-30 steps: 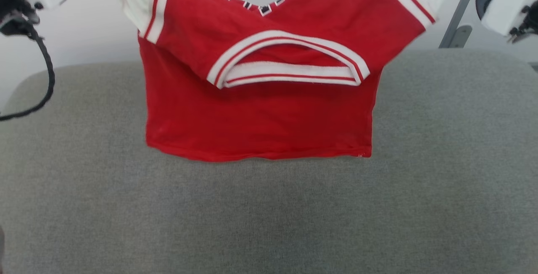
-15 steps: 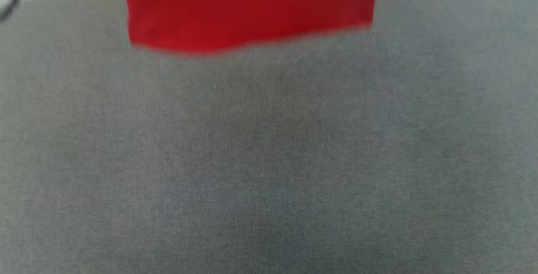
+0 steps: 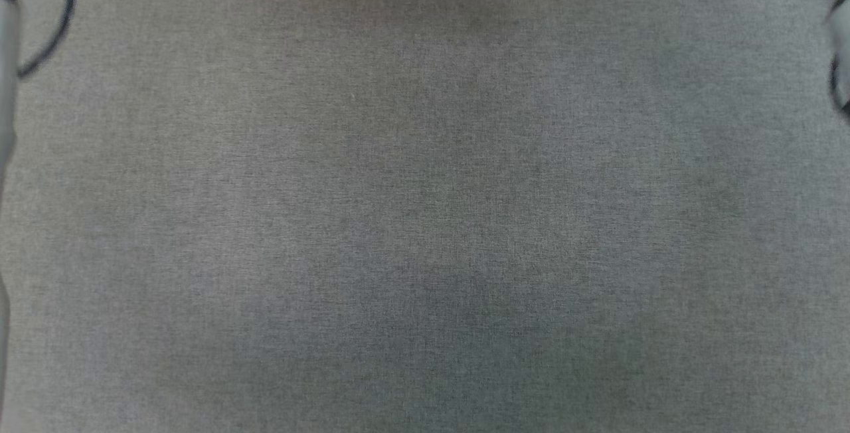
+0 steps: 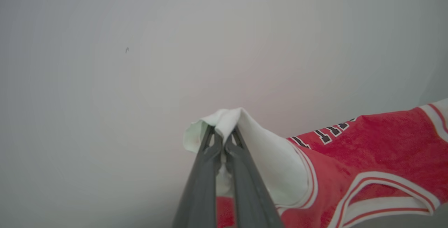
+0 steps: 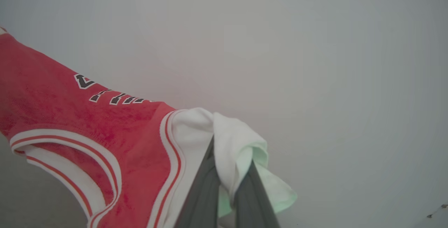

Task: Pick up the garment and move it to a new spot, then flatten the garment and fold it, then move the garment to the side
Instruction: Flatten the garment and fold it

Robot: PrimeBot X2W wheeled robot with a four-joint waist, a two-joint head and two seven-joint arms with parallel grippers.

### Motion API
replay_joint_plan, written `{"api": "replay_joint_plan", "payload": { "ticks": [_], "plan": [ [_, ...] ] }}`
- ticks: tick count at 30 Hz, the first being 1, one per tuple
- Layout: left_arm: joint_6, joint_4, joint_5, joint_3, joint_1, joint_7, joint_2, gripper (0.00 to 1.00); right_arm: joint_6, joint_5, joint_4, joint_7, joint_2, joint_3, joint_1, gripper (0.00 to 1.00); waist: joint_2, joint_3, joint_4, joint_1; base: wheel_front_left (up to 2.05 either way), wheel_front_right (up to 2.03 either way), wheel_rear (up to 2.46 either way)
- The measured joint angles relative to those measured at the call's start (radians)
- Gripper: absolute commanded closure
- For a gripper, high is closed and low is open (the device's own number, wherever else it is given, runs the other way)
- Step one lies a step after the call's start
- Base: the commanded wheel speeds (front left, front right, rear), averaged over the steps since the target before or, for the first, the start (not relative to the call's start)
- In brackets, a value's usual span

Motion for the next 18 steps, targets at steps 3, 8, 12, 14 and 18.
{"api": "replay_joint_plan", "payload": {
  "ticks": [3,8,12,14,18],
  "plan": [
    [0.000,0.034,-0.050,-0.050,0.062,0.010,0.018,1.00,0.000,0.065,0.007,0.046,-0.008,0.052,0.064,1.00,0.0000,-0.006,0.004,0.0000,0.00,0.00,0.00],
    [-0.001,0.095,-0.134,-0.119,0.170,0.114,0.034,1.00,0.000,0.217,-0.024,0.180,-0.027,0.109,0.193,1.00,0.0000,-0.028,0.008,-0.0001,0.00,0.00,0.00],
    [0.000,0.113,-0.194,-0.148,0.241,0.205,0.050,1.00,0.000,0.327,-0.084,0.315,-0.069,0.149,0.280,1.00,0.0001,-0.050,0.008,0.0000,0.00,0.00,0.00],
    [0.000,0.103,-0.201,-0.167,0.282,0.231,0.061,1.00,0.000,0.383,-0.123,0.379,-0.095,0.163,0.329,1.00,0.0000,-0.062,0.008,0.0000,0.00,0.00,0.00],
    [0.000,0.062,-0.259,-0.178,0.408,0.305,0.092,1.00,0.000,0.500,-0.212,0.487,-0.147,0.159,0.463,1.00,0.0000,-0.098,0.008,0.0000,0.00,0.00,0.00]
  ]
}}
